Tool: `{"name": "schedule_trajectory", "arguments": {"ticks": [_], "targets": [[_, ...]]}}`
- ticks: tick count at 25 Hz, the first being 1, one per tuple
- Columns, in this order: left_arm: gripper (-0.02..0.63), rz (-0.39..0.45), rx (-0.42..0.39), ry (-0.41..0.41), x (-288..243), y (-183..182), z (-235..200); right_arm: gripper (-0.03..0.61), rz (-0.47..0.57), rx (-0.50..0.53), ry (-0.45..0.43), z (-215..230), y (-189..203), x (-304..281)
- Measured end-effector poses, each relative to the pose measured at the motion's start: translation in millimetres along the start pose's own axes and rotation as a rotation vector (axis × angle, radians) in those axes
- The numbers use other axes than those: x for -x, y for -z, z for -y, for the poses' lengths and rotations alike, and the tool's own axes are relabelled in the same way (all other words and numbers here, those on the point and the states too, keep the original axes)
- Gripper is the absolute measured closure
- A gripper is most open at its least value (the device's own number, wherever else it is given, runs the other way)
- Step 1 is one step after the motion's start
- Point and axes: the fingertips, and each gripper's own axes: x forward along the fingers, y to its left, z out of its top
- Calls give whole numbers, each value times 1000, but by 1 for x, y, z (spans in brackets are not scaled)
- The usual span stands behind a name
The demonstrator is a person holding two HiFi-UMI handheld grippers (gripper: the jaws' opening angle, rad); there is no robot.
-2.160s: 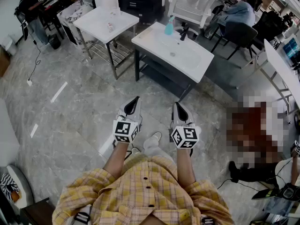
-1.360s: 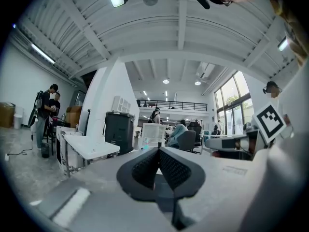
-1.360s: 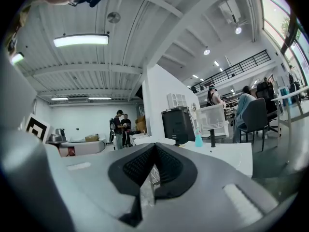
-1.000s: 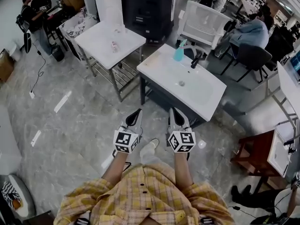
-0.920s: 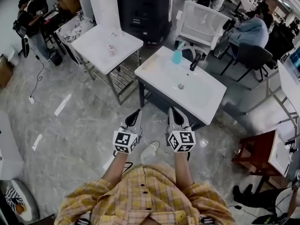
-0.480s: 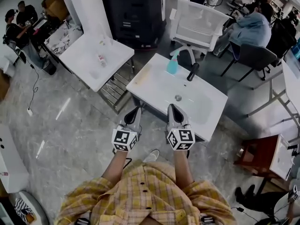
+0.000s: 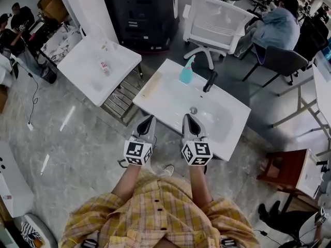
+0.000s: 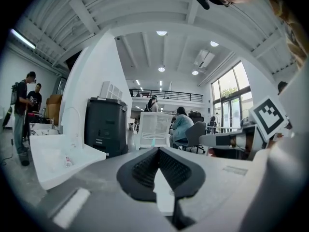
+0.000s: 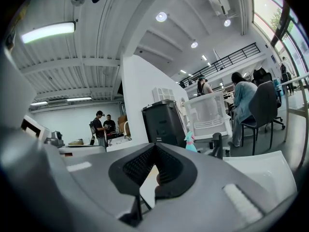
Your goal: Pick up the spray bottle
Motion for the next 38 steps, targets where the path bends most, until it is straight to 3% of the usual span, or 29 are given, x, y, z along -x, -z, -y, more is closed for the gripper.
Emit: {"name": "schedule_trajectory", "arguments": {"ticks": [14,24,32,38], "targets": [[615,-9,2,160,-129,-14,-45,577,-12,4,117,53,-10,-102],[615,-77,-10,370,-244,-39,-94,577,-36,-37,309,92,-29,-204],[615,-122,-6,505,-292,-34,-120,577,-51,-69,484,110,-23,-240],[615,-145,0,566,-309,-26,-120,577,-63,-75,565,123,-19,-246]]}}
